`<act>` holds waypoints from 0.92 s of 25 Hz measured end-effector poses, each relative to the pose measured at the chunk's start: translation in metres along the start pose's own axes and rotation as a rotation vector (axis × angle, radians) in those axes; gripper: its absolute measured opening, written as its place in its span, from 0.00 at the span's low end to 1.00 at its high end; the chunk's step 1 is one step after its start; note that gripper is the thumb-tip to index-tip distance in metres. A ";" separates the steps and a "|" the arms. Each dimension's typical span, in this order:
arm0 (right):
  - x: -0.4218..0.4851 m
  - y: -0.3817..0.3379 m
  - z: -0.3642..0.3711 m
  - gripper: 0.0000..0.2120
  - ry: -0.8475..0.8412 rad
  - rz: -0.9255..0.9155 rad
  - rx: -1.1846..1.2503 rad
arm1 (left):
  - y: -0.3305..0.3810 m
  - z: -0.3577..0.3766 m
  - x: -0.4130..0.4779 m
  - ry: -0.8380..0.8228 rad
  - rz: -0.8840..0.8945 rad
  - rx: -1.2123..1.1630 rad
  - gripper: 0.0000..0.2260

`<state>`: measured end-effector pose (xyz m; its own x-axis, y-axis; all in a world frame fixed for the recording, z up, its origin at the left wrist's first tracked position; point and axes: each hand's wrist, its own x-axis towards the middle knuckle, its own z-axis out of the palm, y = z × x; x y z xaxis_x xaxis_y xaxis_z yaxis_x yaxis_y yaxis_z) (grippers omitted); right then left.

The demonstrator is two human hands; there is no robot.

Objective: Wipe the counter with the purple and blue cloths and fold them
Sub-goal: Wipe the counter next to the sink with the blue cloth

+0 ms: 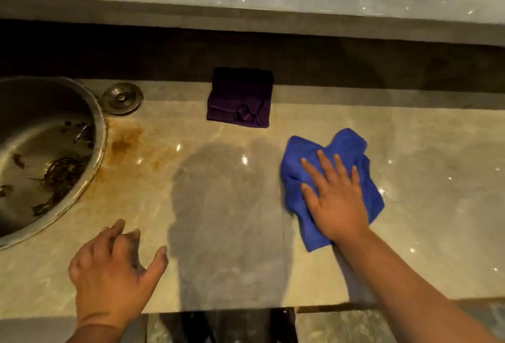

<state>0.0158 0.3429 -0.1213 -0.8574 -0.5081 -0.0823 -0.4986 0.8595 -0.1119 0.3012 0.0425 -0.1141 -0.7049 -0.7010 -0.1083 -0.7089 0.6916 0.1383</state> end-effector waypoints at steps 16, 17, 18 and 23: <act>-0.067 -0.001 0.014 0.28 0.049 0.115 -0.041 | 0.007 0.000 -0.002 0.066 -0.011 -0.006 0.35; -0.084 -0.009 0.016 0.28 0.025 -0.042 -0.010 | 0.007 -0.002 -0.003 0.069 0.014 0.001 0.34; -0.096 -0.005 0.016 0.27 -0.019 -0.181 0.006 | 0.009 -0.003 -0.006 0.076 0.075 0.003 0.33; -0.048 0.066 0.003 0.27 -0.004 0.023 -0.022 | 0.066 0.009 -0.023 -0.027 0.400 -0.060 0.29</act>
<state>0.0243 0.4243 -0.1274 -0.8681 -0.4884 -0.0885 -0.4816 0.8720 -0.0880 0.2701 0.1057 -0.1114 -0.9258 -0.3732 -0.0600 -0.3766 0.8970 0.2316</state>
